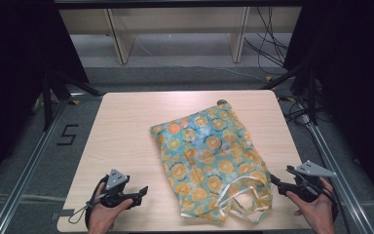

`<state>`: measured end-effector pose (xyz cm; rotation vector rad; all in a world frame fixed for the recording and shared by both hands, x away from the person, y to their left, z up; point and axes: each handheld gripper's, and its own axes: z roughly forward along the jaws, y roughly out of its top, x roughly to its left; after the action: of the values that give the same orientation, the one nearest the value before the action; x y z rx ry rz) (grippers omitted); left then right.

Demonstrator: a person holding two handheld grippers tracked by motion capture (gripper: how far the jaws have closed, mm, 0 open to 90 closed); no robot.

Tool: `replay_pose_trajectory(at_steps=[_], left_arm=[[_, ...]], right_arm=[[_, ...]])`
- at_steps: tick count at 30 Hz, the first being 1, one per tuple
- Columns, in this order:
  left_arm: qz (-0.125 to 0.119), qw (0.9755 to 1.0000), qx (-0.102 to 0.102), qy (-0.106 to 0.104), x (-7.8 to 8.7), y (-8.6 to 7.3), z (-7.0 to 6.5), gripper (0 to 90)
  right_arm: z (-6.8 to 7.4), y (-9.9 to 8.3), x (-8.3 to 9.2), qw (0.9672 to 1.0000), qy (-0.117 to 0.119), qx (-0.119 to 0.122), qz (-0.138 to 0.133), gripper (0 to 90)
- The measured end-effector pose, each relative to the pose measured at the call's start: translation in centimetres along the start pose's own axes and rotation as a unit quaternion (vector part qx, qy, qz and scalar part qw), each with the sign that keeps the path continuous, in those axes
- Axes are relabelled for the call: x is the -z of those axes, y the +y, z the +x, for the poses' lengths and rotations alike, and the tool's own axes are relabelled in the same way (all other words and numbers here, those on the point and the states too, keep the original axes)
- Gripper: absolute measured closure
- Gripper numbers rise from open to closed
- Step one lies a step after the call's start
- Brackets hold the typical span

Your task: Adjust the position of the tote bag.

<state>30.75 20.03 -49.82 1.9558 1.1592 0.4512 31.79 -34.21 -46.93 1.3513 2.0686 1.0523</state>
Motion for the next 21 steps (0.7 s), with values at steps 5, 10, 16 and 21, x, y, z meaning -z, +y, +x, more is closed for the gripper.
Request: replay_pose_trajectory(at_steps=[5,10,16,21], left_arm=[[-0.026,0.9985,0.031,-0.035,-0.7,0.3,-0.8,25.6],[-0.014,0.9966,0.025,-0.077,-2.1,1.2,-2.3,26.5],[-0.022,0.9959,0.021,-0.085,-4.0,2.7,-3.5,23.3],[-0.001,0.9954,0.031,-0.091,-5.7,3.5,-3.6,24.5]], right_arm=[[-0.1,1.6,-1.5,0.9985,0.041,0.033,0.013,29.2],[0.5,3.4,-3.3,0.9962,0.064,0.046,0.038,29.3],[0.6,5.8,-5.7,0.9945,0.069,0.065,0.045,28.3],[0.4,7.2,-7.9,0.9927,0.065,0.072,0.072,33.6]])
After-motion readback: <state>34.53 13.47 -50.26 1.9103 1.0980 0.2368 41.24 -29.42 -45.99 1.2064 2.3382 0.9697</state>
